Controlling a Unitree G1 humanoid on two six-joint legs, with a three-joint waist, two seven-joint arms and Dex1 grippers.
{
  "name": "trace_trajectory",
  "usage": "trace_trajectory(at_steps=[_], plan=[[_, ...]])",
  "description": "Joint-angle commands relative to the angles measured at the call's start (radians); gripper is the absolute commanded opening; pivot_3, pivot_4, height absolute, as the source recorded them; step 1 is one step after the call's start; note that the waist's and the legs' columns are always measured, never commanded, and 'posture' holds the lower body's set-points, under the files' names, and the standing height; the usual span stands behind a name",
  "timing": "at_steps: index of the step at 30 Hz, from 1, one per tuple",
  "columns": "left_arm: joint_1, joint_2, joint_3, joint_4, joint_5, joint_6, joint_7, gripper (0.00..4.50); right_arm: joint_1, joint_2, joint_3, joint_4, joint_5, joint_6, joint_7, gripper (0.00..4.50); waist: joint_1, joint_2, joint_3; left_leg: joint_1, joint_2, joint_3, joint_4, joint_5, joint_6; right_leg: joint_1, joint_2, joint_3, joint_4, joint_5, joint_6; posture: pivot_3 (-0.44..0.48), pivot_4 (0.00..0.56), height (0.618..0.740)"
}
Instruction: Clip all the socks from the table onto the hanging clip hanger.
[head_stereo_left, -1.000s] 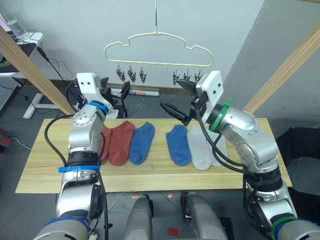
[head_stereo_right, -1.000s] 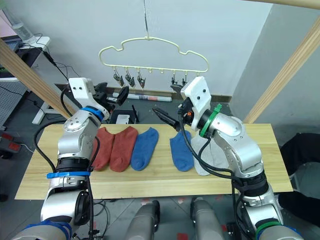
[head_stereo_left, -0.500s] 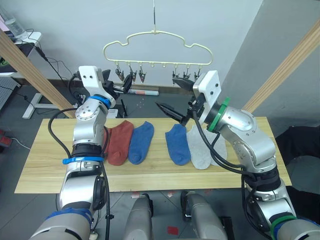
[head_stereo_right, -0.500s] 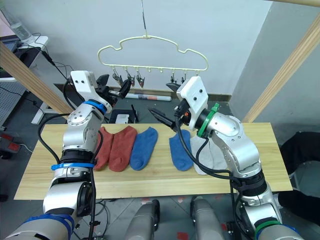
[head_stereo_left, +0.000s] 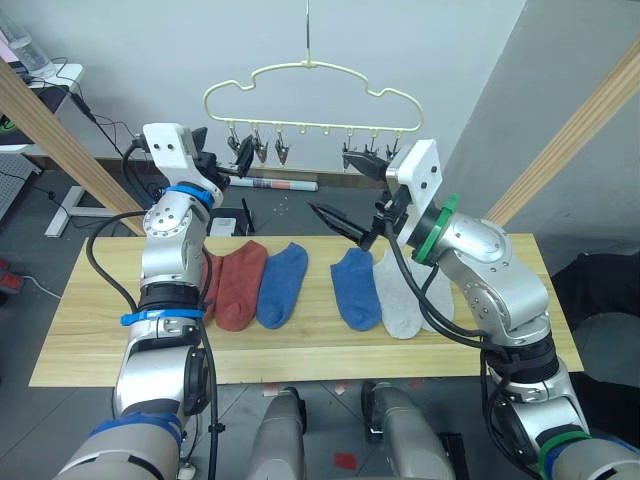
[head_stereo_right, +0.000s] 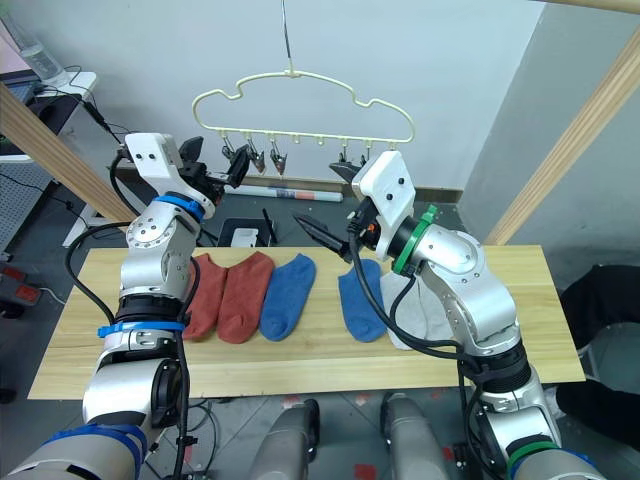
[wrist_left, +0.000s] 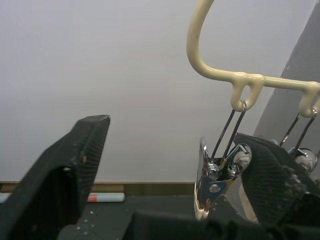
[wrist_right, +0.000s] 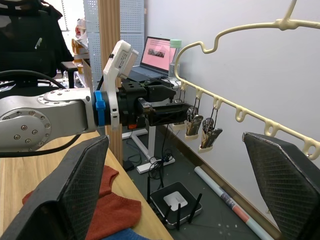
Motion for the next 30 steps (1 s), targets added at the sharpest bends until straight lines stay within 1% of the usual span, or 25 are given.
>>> trace_trajectory(at_steps=[1,2,15,18,23,24,25,30], plan=[[-0.006,0.001,0.003,-0.049,-0.003,-0.022,-0.005,3.29,-0.015,0.005,-0.014,-0.034,0.011,-0.024,-0.001,4.5,0.0,0.0,0.0,0.0,0.0,0.0,0.0,0.0,0.0,0.0,0.0,0.0,0.0,0.0,0.0,-0.023,0.336,0.74],[-0.009,0.0,-0.001,-0.049,-0.003,-0.016,-0.012,3.04,-0.015,0.006,-0.014,-0.034,0.012,-0.023,-0.002,4.5,0.0,0.0,0.0,0.0,0.0,0.0,0.0,0.0,0.0,0.0,0.0,0.0,0.0,0.0,0.0,-0.023,0.335,0.74],[-0.01,0.0,-0.014,-0.062,0.003,-0.022,-0.026,3.04,-0.019,0.008,-0.015,-0.025,0.008,-0.024,-0.004,4.5,0.0,0.0,0.0,0.0,0.0,0.0,0.0,0.0,0.0,0.0,0.0,0.0,0.0,0.0,0.0,-0.016,0.336,0.74],[-0.001,-0.002,-0.012,-0.08,-0.007,-0.019,-0.035,2.46,-0.02,0.008,-0.016,-0.025,0.009,-0.023,-0.004,4.5,0.0,0.0,0.0,0.0,0.0,0.0,0.0,0.0,0.0,0.0,0.0,0.0,0.0,0.0,0.0,-0.015,0.337,0.74],[0.006,-0.003,-0.011,-0.098,-0.008,-0.011,-0.033,1.02,-0.019,0.008,-0.014,-0.027,0.009,-0.022,-0.003,4.5,0.0,0.0,0.0,0.0,0.0,0.0,0.0,0.0,0.0,0.0,0.0,0.0,0.0,0.0,0.0,-0.014,0.338,0.74],[0.007,-0.004,-0.011,-0.101,-0.008,-0.009,-0.032,0.8,-0.018,0.009,-0.013,-0.027,0.01,-0.021,-0.003,4.5,0.0,0.0,0.0,0.0,0.0,0.0,0.0,0.0,0.0,0.0,0.0,0.0,0.0,0.0,0.0,-0.016,0.339,0.74],[0.008,-0.004,-0.011,-0.104,-0.009,-0.008,-0.032,0.7,-0.017,0.009,-0.013,-0.029,0.01,-0.02,-0.003,4.5,0.0,0.0,0.0,0.0,0.0,0.0,0.0,0.0,0.0,0.0,0.0,0.0,0.0,0.0,0.0,-0.014,0.34,0.74],[0.017,-0.009,-0.015,-0.12,-0.008,0.001,-0.027,0.69,-0.01,0.007,-0.01,-0.03,0.007,-0.02,-0.004,4.5,0.0,0.0,0.0,0.0,0.0,0.0,0.0,0.0,0.0,0.0,0.0,0.0,-0.001,0.0,0.0,-0.016,0.34,0.74]])
